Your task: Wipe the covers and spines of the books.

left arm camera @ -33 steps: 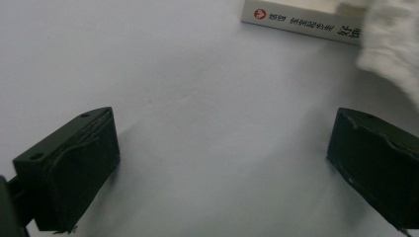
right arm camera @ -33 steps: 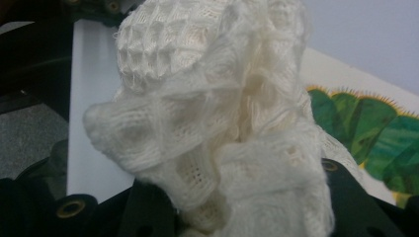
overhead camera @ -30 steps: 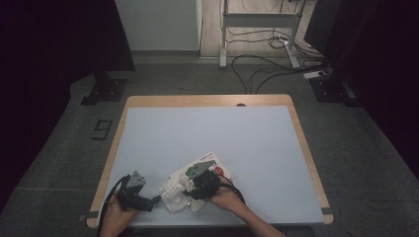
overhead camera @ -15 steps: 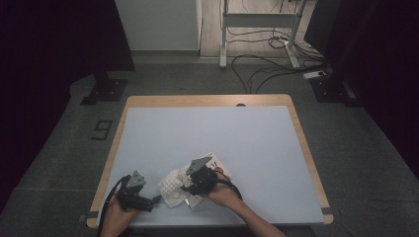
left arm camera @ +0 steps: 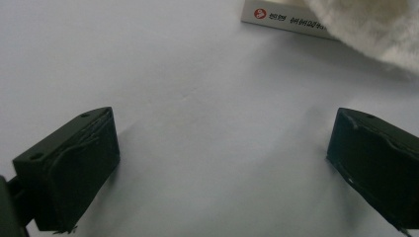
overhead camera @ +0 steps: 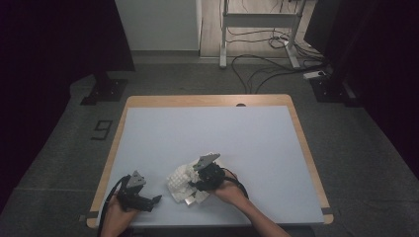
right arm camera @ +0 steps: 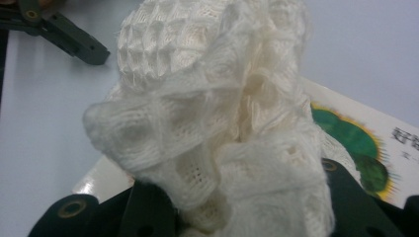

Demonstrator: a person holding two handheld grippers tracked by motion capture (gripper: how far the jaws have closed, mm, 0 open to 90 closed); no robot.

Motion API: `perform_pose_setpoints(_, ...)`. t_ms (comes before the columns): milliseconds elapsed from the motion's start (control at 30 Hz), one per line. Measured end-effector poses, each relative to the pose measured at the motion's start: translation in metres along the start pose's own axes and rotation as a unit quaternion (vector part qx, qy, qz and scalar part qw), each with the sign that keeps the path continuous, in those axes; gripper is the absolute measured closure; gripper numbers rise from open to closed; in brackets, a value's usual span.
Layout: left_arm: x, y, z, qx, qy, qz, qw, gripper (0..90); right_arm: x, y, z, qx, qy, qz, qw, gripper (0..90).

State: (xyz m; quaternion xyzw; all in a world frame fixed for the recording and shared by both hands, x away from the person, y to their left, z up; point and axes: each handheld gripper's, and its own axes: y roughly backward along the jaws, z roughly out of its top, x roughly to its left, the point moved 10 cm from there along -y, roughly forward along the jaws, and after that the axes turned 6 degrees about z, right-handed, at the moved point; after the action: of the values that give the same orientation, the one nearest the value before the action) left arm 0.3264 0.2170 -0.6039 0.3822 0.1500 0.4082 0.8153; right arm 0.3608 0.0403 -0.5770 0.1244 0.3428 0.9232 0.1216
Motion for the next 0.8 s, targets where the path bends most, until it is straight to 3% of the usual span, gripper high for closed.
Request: perform_pose_setpoints(800,0.000,0.000,0.000,0.000,0.001,0.000,1.0000,0.0,-0.049,0.033,-0.024,-0.003,-0.038,-0.065,0.9971,62.2)
